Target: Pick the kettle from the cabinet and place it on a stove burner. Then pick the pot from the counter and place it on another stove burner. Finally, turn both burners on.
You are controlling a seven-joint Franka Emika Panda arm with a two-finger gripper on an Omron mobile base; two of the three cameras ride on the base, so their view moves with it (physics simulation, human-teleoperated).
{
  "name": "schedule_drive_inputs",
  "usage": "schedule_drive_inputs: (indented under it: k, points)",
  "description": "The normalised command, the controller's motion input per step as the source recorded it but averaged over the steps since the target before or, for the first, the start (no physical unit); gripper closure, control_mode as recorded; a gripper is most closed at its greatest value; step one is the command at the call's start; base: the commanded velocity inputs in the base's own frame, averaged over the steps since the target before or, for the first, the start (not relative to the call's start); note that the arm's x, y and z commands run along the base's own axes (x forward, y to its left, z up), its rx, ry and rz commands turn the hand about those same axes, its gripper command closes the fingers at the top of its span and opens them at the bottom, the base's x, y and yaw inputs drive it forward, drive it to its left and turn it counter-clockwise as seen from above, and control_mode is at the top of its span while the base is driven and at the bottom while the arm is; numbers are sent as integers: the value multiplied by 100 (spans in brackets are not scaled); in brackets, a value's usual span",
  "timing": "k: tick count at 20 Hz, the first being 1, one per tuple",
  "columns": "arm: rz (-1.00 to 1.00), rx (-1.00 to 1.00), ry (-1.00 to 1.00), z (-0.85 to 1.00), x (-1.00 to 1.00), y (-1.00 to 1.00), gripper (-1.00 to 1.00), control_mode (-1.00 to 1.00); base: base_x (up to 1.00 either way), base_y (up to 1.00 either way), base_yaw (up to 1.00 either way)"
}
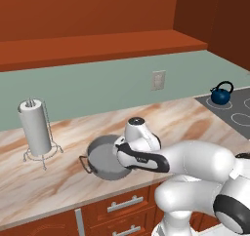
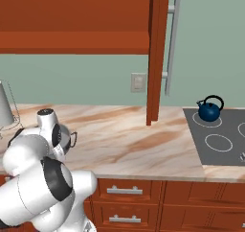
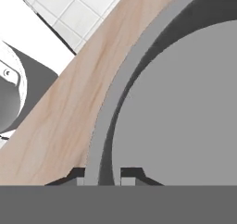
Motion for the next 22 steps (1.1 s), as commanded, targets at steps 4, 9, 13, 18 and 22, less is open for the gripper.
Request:
schedule_drive_inputs:
  k: [4,9,13,18,22]
  points:
    - [-6,0,0,19,-3,0,100,-100,0,0,0]
    - [-6,-1,0,36,-12,-1,100,-100,0,0,0]
    - [-6,-2,0,35,-15,0,100,-100,0,0,0]
    - [-7,-1,0,36,-18,-2,100,-100,0,0,0]
    - [-5,0,2,38,-16,-6,100,-100,0,0,0]
